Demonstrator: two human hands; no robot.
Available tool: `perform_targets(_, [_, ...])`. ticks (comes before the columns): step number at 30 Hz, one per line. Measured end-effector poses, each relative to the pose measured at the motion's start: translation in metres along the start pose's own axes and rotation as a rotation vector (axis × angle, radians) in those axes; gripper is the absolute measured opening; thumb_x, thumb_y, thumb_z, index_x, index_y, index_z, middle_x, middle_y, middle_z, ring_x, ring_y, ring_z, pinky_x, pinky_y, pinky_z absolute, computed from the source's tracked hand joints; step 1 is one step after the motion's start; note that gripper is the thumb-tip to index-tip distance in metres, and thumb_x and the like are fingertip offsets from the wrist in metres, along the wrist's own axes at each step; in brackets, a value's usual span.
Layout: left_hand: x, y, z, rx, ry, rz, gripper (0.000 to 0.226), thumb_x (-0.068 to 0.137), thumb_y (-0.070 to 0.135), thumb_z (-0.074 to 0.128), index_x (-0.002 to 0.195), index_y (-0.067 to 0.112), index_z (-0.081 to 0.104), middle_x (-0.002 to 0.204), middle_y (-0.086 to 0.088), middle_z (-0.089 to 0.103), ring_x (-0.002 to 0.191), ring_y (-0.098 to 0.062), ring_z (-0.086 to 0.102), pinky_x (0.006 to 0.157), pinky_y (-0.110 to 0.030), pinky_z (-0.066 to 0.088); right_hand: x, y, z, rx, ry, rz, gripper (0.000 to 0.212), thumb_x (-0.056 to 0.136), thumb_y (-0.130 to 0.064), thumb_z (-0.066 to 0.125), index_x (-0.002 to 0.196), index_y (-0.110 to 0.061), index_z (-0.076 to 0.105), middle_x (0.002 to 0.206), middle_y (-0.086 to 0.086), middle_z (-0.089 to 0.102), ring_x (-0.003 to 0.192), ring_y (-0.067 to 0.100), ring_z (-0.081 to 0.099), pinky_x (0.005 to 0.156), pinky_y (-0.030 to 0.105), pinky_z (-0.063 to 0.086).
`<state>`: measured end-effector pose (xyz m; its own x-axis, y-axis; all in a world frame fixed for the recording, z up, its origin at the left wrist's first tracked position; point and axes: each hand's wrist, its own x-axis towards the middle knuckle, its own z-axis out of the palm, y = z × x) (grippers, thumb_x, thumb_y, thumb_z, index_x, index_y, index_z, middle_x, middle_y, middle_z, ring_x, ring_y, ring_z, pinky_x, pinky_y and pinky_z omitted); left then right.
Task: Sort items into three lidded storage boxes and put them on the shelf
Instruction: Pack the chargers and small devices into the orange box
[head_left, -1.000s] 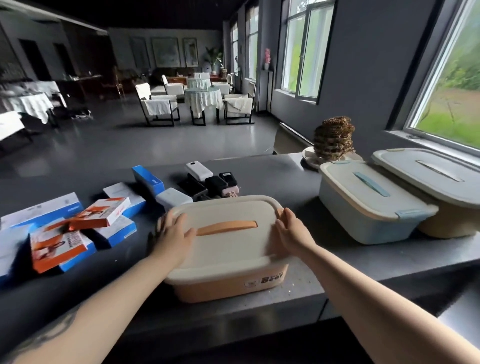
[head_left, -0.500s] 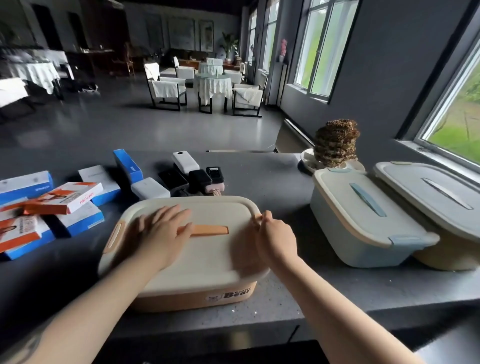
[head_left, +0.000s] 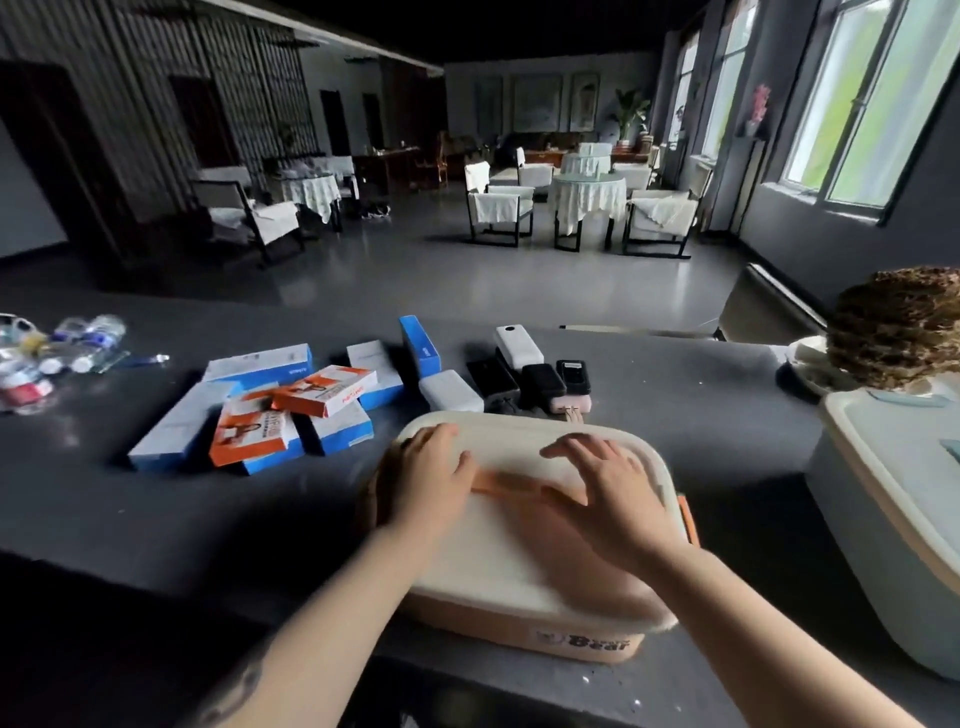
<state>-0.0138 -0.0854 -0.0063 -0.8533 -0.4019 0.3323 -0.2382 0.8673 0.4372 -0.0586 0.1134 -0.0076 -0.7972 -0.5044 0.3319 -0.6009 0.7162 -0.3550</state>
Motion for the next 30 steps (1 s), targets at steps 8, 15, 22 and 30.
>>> perform_targets(8, [0.011, -0.065, -0.014, -0.287, -0.249, -0.222, 0.044, 0.094, 0.031, 0.051, 0.138, 0.028, 0.042, 0.136, -0.001, 0.048, 0.117, -0.018, 0.047, 0.095, -0.033, 0.039, 0.016, -0.025, 0.022, 0.029, -0.044, -0.201, 0.038, 0.088, -0.066, 0.039, 0.117, -0.048, 0.057, 0.12, -0.031, 0.054, 0.115, -0.005, 0.047, 0.098, 0.025, 0.038])
perform_targets(15, [0.006, -0.07, -0.021, -0.181, -0.118, -0.209, 0.032, 0.098, 0.031, 0.045, 0.126, 0.019, 0.055, 0.117, -0.005, 0.064, 0.099, -0.015, 0.056, 0.078, -0.027, 0.038, 0.012, -0.024, 0.02, 0.142, -0.012, -0.164, 0.029, 0.086, -0.045, 0.063, 0.112, -0.033, 0.068, 0.119, -0.019, 0.063, 0.113, 0.004, 0.056, 0.099, 0.028, 0.043])
perform_targets(22, [0.012, -0.071, -0.018, 0.027, -0.193, -0.197, 0.026, 0.101, 0.03, 0.034, 0.113, 0.021, 0.056, 0.108, -0.006, 0.063, 0.088, -0.015, 0.057, 0.074, -0.028, 0.041, 0.015, -0.029, 0.019, 0.112, -0.04, -0.157, 0.026, 0.088, -0.039, 0.065, 0.112, -0.03, 0.069, 0.12, -0.016, 0.064, 0.114, 0.008, 0.057, 0.099, 0.029, 0.043])
perform_targets(30, [0.024, -0.094, -0.014, -0.599, -0.242, -0.457, 0.028, 0.101, 0.019, 0.037, 0.119, 0.017, 0.058, 0.126, -0.011, 0.057, 0.115, -0.024, 0.054, 0.098, -0.039, 0.04, 0.014, -0.03, 0.018, 0.198, -0.024, -0.093, 0.024, 0.084, -0.036, 0.068, 0.107, -0.03, 0.07, 0.113, -0.015, 0.067, 0.107, 0.005, 0.059, 0.096, 0.027, 0.044])
